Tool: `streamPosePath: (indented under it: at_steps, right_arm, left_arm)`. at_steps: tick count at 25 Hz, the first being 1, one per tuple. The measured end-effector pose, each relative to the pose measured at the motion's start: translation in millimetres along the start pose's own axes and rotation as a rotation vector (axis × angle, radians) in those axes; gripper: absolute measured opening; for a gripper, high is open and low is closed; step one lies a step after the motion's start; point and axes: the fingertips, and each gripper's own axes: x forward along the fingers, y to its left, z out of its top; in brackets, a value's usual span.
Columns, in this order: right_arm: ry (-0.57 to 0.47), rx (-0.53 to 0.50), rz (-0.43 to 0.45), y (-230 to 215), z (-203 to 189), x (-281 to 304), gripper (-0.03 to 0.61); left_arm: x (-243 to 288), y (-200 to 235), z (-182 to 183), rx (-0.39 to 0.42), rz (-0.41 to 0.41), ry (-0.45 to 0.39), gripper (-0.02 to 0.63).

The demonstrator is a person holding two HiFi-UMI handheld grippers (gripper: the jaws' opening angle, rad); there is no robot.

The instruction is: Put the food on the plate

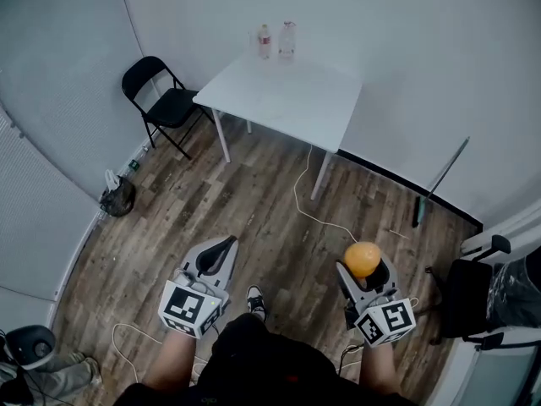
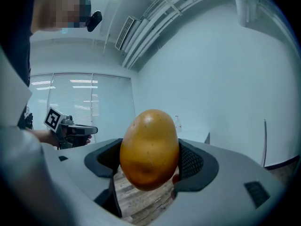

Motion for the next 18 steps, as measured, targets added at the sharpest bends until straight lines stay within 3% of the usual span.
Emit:
streamPosePath:
  at_steps: [11,18]
  right_arm:
    - [0.019,-0.052,0.04,8,24,173,0.361]
    - [0.047,-0.038,0.056,7,19,235,0.361]
  left_arm:
    - [78,146,17,-0.014,0.0,-0.022,0.023]
    - [107,195,18,-0.028,0.001,-0.02,0.023]
